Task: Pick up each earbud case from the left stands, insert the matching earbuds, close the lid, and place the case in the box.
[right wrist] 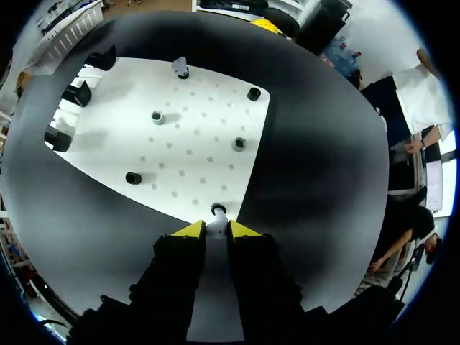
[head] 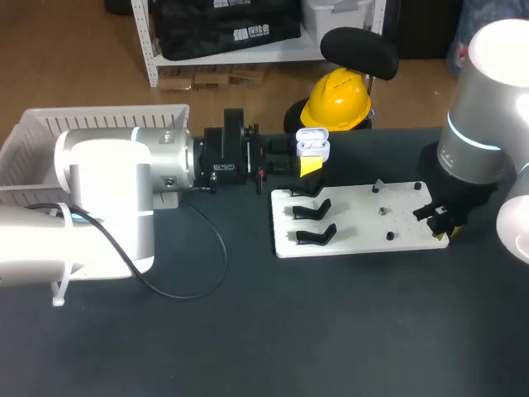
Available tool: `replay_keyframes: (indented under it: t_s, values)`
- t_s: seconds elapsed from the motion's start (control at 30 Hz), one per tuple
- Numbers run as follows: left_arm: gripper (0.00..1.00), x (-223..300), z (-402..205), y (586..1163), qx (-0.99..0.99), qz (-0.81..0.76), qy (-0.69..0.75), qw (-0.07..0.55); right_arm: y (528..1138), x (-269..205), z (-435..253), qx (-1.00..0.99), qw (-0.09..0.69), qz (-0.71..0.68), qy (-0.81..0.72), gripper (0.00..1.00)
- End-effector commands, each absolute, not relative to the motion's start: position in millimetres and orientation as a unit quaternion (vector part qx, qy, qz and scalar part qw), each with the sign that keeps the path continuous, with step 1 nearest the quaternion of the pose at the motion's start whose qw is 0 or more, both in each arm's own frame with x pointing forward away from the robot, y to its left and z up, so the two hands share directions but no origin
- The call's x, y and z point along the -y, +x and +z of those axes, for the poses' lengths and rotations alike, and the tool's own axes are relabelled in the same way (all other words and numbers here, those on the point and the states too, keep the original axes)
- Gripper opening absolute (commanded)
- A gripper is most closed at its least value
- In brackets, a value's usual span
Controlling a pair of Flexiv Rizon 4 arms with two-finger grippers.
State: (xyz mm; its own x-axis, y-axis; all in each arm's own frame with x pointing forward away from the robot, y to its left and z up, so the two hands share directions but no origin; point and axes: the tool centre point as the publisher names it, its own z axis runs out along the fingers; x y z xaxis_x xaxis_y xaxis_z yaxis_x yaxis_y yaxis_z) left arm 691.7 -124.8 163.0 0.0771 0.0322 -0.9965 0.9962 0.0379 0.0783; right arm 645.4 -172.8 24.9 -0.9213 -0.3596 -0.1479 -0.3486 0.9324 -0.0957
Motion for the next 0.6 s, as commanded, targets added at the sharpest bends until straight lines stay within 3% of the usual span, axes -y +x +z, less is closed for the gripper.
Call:
replay_keyframes:
  t_s: [0.03, 0.6]
  values:
    - [0.00, 125, 162, 689, -0.497, -0.460, 0.514, 0.527, 648, 172, 22, -0.980, 0.081, -0.034, -0.180, 0.00]
    - [0.00, 125, 162, 689, -0.497, -0.460, 0.514, 0.527, 633, 154, 105, -0.979, 0.074, -0.037, -0.189, 0.00]
